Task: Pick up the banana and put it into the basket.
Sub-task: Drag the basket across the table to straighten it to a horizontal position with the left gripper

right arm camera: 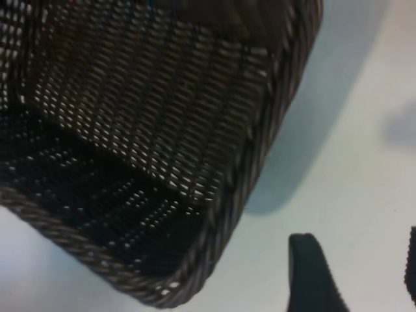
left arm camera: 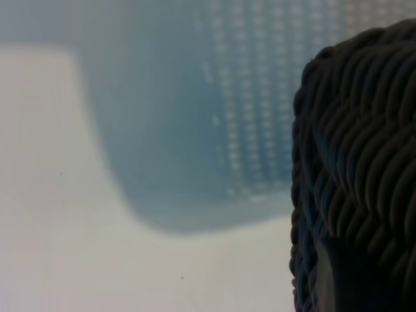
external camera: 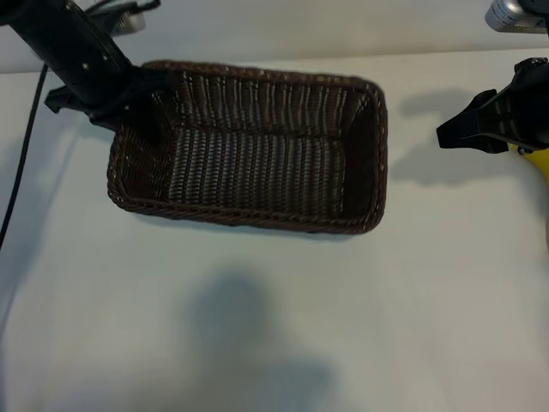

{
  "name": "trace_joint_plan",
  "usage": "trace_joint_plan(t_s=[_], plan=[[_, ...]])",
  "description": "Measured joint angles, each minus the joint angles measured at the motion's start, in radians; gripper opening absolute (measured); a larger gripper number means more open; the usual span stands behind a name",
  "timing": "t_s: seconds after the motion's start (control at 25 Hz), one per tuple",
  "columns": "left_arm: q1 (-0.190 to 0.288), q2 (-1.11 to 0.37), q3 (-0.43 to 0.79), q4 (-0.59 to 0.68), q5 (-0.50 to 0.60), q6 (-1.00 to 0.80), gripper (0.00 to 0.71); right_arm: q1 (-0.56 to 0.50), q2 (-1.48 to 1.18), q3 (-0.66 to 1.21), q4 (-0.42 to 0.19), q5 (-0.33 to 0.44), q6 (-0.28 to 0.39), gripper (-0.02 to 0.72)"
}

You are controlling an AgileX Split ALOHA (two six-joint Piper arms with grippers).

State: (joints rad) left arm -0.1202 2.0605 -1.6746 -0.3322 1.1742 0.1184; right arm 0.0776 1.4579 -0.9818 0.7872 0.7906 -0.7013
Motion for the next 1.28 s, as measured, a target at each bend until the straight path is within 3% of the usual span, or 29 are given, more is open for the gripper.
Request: trace_joint_plan(t_s=[1.28], plan=[[-0.011,0.125,0.000,-0.023,-0.063,-0.011,0.157,0.000,0.000,0.000,0.000,0.000,0.007,0.376]])
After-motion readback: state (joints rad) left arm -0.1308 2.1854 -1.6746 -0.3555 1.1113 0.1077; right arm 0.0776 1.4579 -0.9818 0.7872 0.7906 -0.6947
